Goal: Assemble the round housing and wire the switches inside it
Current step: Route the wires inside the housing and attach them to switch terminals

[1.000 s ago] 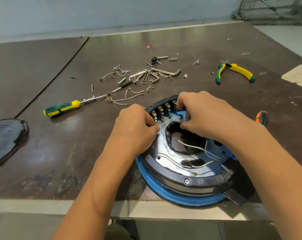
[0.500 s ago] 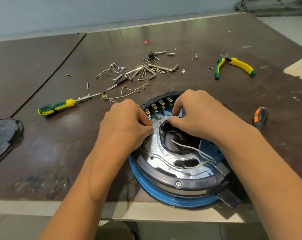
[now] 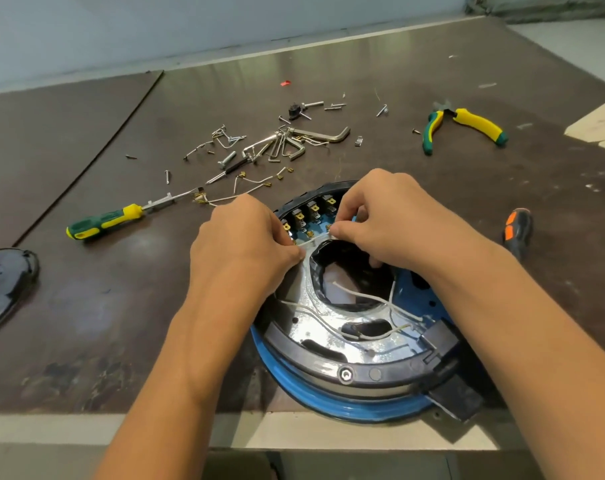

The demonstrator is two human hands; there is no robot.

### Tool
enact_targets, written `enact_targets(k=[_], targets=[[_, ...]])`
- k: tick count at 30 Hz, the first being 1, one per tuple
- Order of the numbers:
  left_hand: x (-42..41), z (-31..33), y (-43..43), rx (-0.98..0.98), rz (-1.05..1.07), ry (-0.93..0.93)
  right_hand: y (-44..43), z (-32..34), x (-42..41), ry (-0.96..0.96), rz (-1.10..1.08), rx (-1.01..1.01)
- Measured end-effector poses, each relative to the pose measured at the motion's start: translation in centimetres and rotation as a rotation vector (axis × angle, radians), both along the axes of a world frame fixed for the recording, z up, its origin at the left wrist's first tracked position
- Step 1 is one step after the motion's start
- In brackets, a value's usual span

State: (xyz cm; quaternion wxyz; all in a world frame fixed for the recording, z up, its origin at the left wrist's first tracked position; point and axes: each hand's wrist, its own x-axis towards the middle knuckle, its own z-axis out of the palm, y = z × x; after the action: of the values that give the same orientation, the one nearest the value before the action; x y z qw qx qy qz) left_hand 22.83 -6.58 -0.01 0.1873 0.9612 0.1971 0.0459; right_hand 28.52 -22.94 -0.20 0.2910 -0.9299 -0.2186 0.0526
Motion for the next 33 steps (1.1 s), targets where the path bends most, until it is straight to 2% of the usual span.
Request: enact_targets(k=[33], targets=[[-0.8,-1.5,1.1,-0.152,-0.009,-0.156,0.2,0.4,-0.3,0.038,0.048,0.079]])
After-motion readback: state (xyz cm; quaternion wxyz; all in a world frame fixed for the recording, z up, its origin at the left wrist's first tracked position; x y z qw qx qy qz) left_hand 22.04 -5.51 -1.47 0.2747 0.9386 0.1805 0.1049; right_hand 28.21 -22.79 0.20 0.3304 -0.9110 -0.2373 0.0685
